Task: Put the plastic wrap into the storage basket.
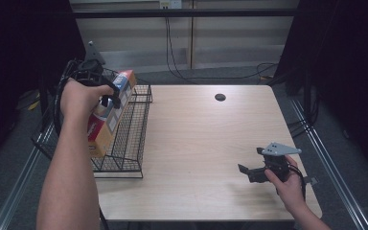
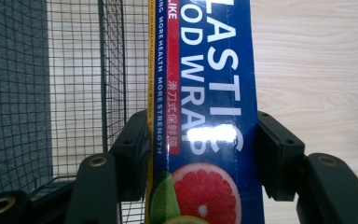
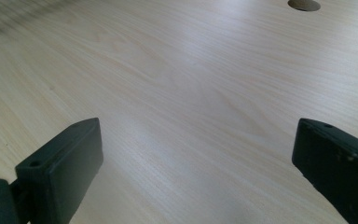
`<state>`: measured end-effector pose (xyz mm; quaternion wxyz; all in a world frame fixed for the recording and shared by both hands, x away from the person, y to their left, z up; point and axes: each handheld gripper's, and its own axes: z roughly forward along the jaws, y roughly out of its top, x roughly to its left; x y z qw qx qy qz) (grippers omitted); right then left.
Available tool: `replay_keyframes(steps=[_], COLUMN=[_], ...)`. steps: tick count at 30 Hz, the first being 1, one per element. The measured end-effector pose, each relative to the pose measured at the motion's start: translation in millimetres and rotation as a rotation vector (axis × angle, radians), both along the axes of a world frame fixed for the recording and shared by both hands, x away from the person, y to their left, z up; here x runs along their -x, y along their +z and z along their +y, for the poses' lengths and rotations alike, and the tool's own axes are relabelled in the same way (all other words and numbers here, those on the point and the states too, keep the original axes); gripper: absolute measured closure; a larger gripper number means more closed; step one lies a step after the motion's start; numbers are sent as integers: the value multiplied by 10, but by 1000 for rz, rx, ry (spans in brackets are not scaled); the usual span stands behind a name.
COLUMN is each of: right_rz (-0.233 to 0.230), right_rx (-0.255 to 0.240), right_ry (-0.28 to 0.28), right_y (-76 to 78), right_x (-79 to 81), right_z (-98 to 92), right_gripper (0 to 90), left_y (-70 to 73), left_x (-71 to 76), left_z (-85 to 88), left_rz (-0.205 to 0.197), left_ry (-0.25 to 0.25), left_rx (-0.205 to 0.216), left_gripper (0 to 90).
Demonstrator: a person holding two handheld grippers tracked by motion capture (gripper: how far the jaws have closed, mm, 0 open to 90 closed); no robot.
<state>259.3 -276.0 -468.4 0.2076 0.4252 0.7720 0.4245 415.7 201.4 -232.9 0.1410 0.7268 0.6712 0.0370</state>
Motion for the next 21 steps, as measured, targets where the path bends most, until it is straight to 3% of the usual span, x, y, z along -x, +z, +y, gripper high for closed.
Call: replay_keyframes(steps=[21], right_rz=[0], right_rx=[6], right_ry=[2], right_y=[-1], right_x=[3], right_z=[4], right_gripper=[15], left_y=[28], left_x=[70], left_z=[245], left_rz=[-10], left_ry=[43], left_rx=[0], left_gripper=[446])
